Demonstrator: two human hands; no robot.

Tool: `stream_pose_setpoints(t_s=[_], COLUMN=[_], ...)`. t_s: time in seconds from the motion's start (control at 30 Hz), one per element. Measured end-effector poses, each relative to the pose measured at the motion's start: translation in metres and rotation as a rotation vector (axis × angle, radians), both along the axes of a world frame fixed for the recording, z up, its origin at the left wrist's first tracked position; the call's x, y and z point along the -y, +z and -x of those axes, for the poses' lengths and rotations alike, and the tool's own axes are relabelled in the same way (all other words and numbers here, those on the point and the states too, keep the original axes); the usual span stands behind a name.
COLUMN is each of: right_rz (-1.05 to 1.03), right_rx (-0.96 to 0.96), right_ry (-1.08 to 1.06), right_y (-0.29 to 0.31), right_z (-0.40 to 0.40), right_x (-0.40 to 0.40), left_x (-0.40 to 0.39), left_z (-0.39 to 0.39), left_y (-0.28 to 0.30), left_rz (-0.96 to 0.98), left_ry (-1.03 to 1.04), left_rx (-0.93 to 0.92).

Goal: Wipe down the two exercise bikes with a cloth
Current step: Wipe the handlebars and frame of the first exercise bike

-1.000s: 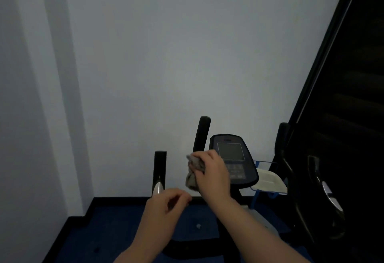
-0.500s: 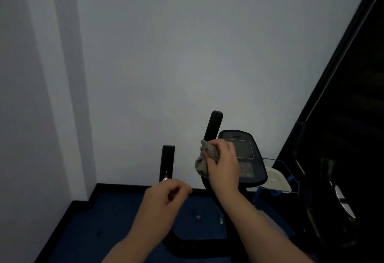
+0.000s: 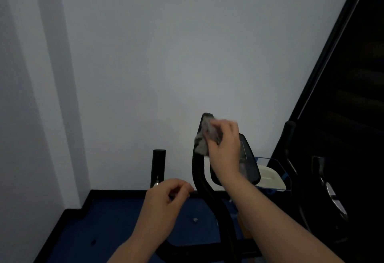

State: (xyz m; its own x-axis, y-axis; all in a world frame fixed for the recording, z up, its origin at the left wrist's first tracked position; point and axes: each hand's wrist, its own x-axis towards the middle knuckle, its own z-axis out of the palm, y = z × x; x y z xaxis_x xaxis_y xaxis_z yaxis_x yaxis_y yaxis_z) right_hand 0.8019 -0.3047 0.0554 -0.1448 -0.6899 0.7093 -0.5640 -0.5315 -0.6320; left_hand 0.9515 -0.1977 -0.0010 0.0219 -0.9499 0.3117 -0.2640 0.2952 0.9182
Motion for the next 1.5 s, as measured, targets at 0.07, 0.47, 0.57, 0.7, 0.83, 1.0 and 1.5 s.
stream_pose_setpoints(t_s=[0.07, 0.47, 0.57, 0.7, 0.83, 1.0, 1.5], right_rz=[-0.029, -0.166, -0.101, -0.194, -0.387, -0.359, -0.403], right_rx=[-0.049, -0.210, -0.119, -0.314, -0.397, -0.301, -0.432], right_ry=[0.006, 0.168, 0.126, 0.179, 0.326, 0.256, 0.294], right_y=[-0.016, -0.016, 0.002, -0.023, -0.002, -0.010, -0.044], right_z=[0.003, 0.012, 0.009, 0.004, 0.027, 0.004, 0.034], right_x=[-0.007, -0.014, -0.006, -0.021, -0.018, -0.029, -0.097], left_x=[0.001, 0.004, -0.003, -0.014, -0.021, -0.034, -0.090], left_z=[-0.002, -0.004, -0.002, 0.007, 0.002, 0.002, 0.038], left_y=[0.000, -0.001, -0.005, -0.010, -0.014, -0.015, -0.033], left_rz=[0.022, 0.000, -0.008, -0.025, -0.025, -0.033, -0.168], left_ry=[0.012, 0.038, 0.040, 0.012, 0.019, 0.032, -0.100], left_rx=[0.021, -0.014, -0.039, -0.019, -0.030, -0.043, 0.063])
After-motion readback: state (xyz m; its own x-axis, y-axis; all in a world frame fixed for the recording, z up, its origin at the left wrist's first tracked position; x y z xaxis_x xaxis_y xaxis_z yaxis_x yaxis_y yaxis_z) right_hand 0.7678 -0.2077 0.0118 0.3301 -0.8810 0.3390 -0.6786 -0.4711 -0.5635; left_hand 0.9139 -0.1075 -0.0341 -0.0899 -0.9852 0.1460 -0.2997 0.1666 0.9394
